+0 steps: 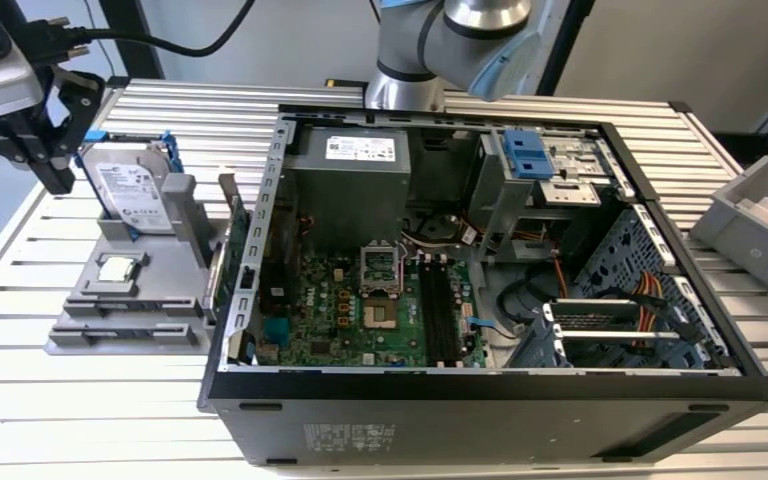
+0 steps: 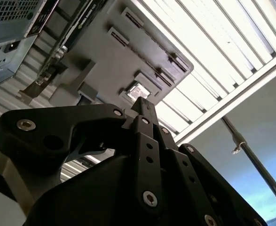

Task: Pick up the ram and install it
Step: 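Pick up the ram and move it above insertion slot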

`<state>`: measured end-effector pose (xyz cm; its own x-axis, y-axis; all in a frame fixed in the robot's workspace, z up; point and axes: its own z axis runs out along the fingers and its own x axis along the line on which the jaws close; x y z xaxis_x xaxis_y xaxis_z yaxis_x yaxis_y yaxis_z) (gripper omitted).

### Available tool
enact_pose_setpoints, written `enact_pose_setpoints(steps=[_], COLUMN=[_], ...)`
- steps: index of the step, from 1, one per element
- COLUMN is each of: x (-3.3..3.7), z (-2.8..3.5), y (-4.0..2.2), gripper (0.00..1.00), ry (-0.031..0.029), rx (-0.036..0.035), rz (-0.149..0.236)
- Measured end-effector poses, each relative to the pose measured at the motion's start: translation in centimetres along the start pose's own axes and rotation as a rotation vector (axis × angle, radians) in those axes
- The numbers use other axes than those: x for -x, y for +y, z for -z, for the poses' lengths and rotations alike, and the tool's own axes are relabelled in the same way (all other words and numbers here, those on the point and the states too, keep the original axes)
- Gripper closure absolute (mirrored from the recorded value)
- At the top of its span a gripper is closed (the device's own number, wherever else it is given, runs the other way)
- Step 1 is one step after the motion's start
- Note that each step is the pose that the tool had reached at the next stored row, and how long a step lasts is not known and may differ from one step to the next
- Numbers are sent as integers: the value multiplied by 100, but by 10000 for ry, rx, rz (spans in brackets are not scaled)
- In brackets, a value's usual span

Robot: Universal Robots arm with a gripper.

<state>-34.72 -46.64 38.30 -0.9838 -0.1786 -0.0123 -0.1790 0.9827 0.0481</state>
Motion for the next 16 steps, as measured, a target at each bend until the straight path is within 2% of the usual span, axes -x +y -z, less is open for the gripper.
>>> enact_pose_setpoints(steps=[16], x=[0], z=[1], y=[0], gripper=[100], ry=[63], rx=[12], rz=[1298])
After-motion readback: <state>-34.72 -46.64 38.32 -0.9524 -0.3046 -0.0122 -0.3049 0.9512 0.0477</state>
